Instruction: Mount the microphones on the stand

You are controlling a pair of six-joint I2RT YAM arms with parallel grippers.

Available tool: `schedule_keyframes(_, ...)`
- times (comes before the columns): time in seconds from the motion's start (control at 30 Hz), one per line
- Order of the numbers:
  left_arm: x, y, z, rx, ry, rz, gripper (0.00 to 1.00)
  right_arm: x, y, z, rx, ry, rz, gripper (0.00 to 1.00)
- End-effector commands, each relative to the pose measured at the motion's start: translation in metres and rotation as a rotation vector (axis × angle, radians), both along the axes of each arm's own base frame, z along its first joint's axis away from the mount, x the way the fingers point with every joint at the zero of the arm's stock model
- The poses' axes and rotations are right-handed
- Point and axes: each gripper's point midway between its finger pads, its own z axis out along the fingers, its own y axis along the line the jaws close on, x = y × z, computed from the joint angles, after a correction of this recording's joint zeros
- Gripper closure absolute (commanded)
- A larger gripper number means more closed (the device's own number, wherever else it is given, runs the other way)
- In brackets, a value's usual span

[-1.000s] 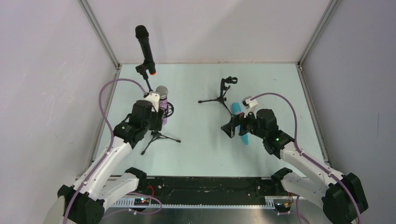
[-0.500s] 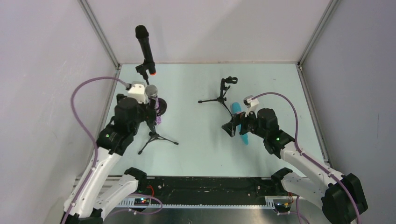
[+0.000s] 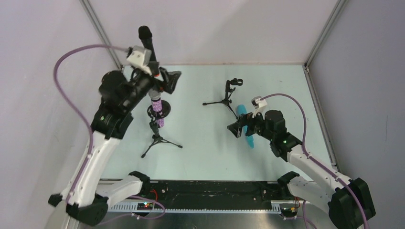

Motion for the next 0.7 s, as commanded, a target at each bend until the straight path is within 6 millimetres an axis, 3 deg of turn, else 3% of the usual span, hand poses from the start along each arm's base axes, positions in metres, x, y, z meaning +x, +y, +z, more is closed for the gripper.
schedule_keyframes(0.0,0.006,-0.069,0.018,-0.022,-0.019,-0.259,0.00,0.010,-0.004,0.014,0.078,0.009,-0.066,0.01)
schedule_keyframes(0.03,0.007,-0.076,0.024,-0.017,-0.032,-0.276,0.00,0.014,-0.007,0.015,0.101,0.036,-0.107,0.01)
schedule_keyframes(0.17,0.032,-0.124,-0.004,0.011,0.051,-0.351,0.00,0.029,-0.021,0.007,0.169,0.168,-0.231,0.00)
schedule_keyframes(0.23,0.042,-0.137,-0.023,0.017,0.099,-0.366,0.00,0.032,-0.022,0.005,0.197,0.218,-0.234,0.00)
schedule_keyframes(0.37,0.055,-0.148,-0.076,0.022,0.166,-0.366,0.00,0.035,-0.020,0.008,0.211,0.271,-0.176,0.01)
schedule_keyframes(0.43,0.053,-0.148,-0.092,-0.037,0.168,-0.359,0.00,0.037,-0.022,0.011,0.193,0.298,-0.177,0.00)
schedule_keyframes(0.47,0.050,-0.148,-0.111,-0.050,0.204,-0.353,0.00,0.040,-0.025,0.014,0.184,0.297,-0.189,0.00)
schedule_keyframes(0.67,0.037,-0.161,-0.112,-0.028,0.154,-0.383,0.00,0.060,-0.033,0.041,0.228,0.247,-0.239,0.01)
